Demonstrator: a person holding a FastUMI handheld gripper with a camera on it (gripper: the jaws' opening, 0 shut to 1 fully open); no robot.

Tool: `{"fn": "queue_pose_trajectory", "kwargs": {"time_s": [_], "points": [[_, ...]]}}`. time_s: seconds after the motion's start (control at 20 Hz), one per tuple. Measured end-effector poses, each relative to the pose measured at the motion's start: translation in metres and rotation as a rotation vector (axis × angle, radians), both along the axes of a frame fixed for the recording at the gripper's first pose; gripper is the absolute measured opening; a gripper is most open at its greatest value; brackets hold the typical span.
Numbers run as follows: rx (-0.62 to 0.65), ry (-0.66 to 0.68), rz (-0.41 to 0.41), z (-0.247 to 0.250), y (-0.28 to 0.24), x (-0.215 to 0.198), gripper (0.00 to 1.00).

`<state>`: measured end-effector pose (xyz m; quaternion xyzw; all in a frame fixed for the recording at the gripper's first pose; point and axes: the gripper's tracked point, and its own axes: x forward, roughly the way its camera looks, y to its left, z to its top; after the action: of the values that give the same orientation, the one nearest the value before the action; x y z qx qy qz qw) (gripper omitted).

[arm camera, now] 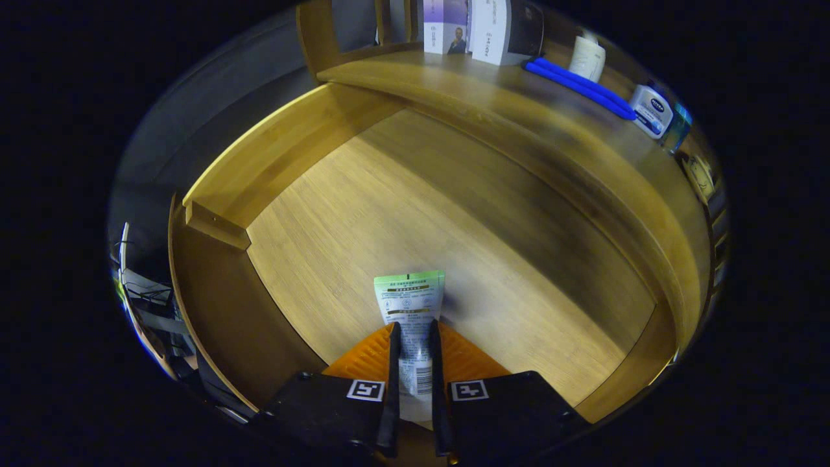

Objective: Pull open the drawer, take out the items inside it, and place them on the countertop above the cabinet.

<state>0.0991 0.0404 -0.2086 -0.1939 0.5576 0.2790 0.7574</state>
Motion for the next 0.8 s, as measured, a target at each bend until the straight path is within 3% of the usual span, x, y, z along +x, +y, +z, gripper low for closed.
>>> {"fn": "queue_pose_trajectory", "kwargs": {"time_s": [0.5, 0.8], "points": [[0.170, -0.154, -0.041, 0.064, 0.020, 0.006, 0.23], [0.340, -0.286, -0.126, 0.125, 0.030, 0.031, 0.23]]}}
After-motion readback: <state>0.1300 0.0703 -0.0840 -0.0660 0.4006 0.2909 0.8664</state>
